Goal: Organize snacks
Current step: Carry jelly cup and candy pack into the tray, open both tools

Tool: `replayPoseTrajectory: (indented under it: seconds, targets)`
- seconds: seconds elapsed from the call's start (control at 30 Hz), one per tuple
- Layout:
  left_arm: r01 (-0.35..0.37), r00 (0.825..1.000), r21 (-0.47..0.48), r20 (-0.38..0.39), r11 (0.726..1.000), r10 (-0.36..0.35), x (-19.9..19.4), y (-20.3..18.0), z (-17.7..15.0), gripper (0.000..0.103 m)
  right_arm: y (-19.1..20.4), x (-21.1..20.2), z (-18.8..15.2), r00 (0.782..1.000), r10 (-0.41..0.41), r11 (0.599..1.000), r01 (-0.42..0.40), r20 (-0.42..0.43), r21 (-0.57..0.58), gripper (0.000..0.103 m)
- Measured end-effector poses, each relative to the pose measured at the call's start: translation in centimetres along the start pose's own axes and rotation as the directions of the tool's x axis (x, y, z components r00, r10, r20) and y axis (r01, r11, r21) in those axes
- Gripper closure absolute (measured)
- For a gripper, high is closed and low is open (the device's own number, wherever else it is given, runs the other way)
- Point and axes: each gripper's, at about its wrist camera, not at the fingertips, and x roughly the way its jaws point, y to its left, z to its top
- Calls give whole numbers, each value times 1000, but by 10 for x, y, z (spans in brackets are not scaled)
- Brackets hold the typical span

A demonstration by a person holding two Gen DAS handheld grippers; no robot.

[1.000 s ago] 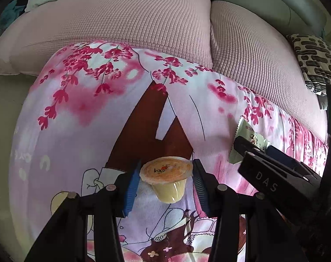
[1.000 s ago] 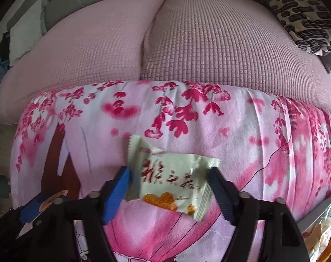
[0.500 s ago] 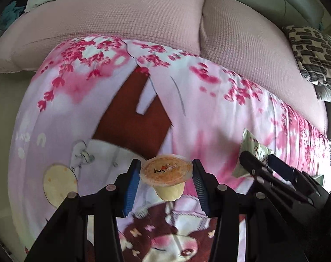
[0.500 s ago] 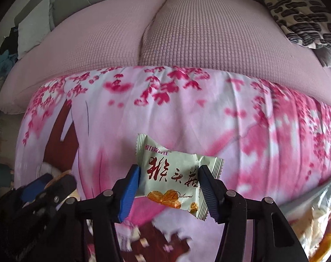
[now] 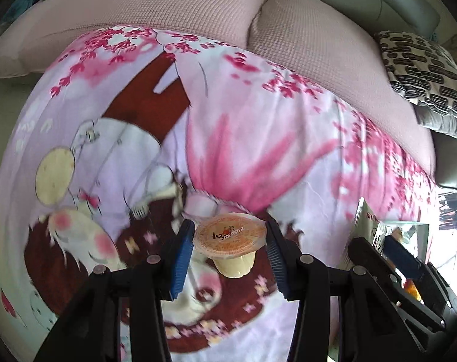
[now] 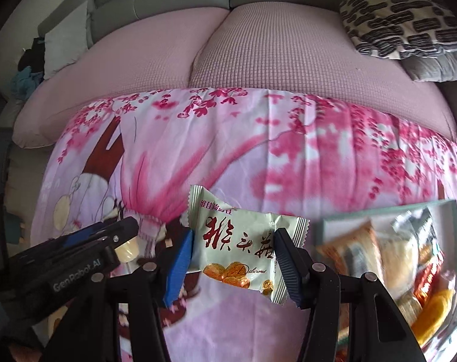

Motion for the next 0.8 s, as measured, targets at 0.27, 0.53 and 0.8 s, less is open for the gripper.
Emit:
replayPoseTrajectory:
  seconds: [0.27,0.53,0.8]
  targets:
    - [23,997,13,70,1000,-24,-21,-23,-35,54,-20,-23,-38,999,-8,1000,8,39,0,45]
    - [5,988,20,156,1000,-8,-35,-39,-64,54,-37,-40,-76,993,-33,999,33,117,-4,45]
    - [21,976,14,218,1000,-24,-43,-47,-88,54,-44,-52,-110,982,-50,999,49,184,9,45]
